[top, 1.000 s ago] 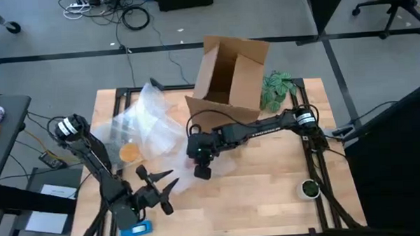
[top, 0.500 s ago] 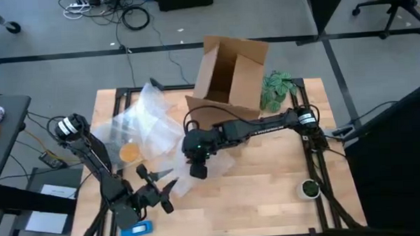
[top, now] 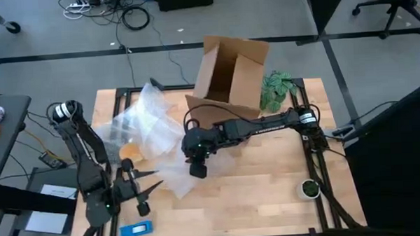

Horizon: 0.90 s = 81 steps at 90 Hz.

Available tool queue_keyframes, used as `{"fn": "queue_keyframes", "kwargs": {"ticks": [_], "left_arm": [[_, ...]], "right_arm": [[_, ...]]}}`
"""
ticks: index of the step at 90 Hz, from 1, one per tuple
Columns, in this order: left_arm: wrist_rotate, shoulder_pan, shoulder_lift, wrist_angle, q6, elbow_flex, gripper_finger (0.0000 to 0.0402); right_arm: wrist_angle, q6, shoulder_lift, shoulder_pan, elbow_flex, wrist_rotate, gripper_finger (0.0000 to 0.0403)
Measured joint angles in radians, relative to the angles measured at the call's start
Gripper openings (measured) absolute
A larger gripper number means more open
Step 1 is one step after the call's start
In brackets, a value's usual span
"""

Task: Wrap mug
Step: Wrap the orange mug with transparent bubble wrap

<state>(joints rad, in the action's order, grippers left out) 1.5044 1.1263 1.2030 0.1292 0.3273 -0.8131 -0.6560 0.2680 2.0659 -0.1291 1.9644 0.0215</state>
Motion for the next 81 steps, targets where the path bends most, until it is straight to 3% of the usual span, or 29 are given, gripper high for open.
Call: {"fn": "queue_keyframes", "kwargs": {"ticks": [22, 49, 81], "left_arm": [[-0.029, 0.0, 0.0, 0.193, 0.243, 0.0, 0.0145], [-0.029, -0.015, 0.073, 0.315, 0.446, 0.0, 0.0145], [-0.097, -0.17, 0.181, 0.314, 0.5, 0.0, 0.0145]], "right_arm": [[-0.001, 0.019, 0.0, 0.0, 0.0, 0.02, 0.0101], [0.002, 0.08, 0.009, -0.008, -0.048, 0.002, 0.0129], [0.028, 0.078, 0.008, -0.052, -0.035, -0.022, 0.0131]]}}
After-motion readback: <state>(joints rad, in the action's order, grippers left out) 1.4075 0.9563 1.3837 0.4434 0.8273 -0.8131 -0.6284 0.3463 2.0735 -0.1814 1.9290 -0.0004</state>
